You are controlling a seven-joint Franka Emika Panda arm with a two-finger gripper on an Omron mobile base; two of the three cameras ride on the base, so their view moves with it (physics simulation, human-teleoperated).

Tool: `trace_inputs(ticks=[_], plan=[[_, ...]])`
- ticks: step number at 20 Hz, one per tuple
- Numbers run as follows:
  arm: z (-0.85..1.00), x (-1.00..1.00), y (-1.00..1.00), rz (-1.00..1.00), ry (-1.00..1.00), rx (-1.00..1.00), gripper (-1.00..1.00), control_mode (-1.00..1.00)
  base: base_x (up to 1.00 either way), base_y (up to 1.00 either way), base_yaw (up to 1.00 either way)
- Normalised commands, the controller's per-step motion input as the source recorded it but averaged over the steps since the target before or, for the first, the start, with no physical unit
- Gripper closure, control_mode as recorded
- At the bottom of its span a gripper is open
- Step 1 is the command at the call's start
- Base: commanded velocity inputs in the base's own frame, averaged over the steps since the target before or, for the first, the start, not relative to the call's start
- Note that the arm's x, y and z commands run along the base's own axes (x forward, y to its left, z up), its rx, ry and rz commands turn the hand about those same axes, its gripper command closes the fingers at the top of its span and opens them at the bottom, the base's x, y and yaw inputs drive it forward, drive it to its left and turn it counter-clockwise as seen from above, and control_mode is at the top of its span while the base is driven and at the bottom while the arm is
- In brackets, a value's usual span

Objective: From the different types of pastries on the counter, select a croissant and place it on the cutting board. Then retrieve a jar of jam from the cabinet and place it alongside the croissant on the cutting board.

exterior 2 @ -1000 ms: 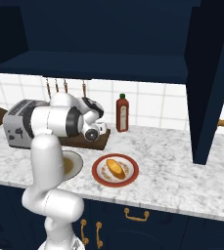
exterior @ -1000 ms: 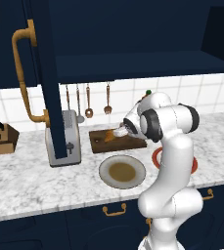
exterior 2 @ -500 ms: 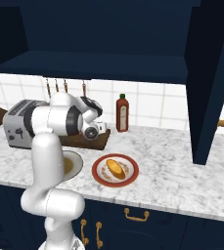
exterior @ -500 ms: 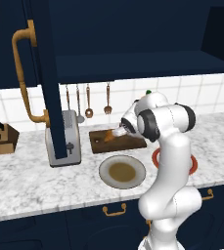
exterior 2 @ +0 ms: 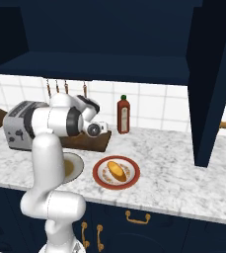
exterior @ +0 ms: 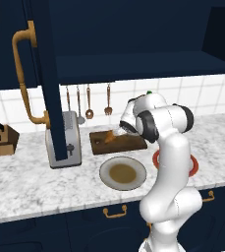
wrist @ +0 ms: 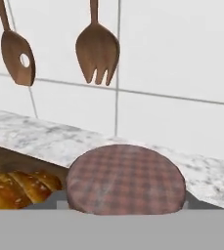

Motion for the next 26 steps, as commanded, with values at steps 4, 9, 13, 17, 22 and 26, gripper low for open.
trace_inputs(ticks=[4, 9, 13, 17, 22, 26], plan=[[-0.89, -0.73, 0.03, 0.00, 0.15, 0.00, 1.00, -1.00, 0.00, 0.00, 0.00], [-0.98, -0.95, 0.12, 0.00, 0.24, 0.01, -1.00, -1.00, 0.00, 0.00, 0.00], [-0.91, -0.87, -0.06, 0.00, 0.21, 0.02, -1.00, -1.00, 0.00, 0.00, 0.00], [-0.44, -0.62, -0.26, 0.00, 0.30, 0.04, -1.00, -1.00, 0.00, 0.00, 0.00], [0.00, -0.14, -0.20, 0.00, 0.19, 0.01, -1.00, -1.00, 0.00, 0.00, 0.00], [0.24, -0.35, -0.24, 0.00, 0.00, 0.00, -1.00, -1.00, 0.00, 0.00, 0.00]])
